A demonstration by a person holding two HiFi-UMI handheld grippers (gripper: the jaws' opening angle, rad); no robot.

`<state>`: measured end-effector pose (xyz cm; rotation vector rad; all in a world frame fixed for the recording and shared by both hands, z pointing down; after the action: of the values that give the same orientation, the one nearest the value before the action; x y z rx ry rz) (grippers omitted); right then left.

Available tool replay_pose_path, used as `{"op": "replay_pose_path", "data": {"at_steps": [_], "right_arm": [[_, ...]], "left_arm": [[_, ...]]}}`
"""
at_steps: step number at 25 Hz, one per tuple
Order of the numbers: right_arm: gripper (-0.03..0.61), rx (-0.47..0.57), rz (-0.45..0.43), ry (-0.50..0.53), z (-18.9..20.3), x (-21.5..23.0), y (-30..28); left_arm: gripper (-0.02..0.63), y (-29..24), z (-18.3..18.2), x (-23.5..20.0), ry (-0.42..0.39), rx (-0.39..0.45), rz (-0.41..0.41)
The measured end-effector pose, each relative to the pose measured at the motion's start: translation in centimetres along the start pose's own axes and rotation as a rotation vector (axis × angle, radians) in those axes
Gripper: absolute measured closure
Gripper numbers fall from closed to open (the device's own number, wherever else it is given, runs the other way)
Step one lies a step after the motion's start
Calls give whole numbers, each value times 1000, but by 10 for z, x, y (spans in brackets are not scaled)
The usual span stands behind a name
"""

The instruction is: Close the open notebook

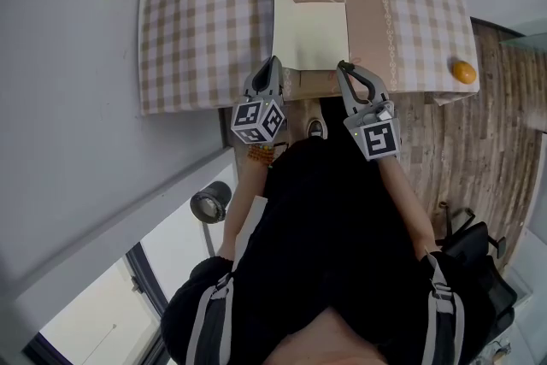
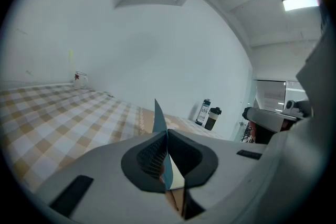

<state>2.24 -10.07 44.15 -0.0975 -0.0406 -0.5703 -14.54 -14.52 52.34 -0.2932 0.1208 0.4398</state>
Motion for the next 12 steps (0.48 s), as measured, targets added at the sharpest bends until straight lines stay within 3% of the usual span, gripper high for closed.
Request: {"op": "replay_pose_path", "data": {"at_steps": [12], "right_arm": [[577,-2,39,-16,2,3,7]], "left_arm": [[596,-4,-4,12,-11,1,50]]}}
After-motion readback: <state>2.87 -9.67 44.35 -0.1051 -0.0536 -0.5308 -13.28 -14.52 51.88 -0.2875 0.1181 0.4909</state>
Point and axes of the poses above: the fingertips, and each gripper's own axes: y backward along the fingers, x to its right, z out of its underside, the point moved 3 cm from there along y, backward along the fingers, and after that the axes turned 11 degrees about -y, right-handed, at the moved point
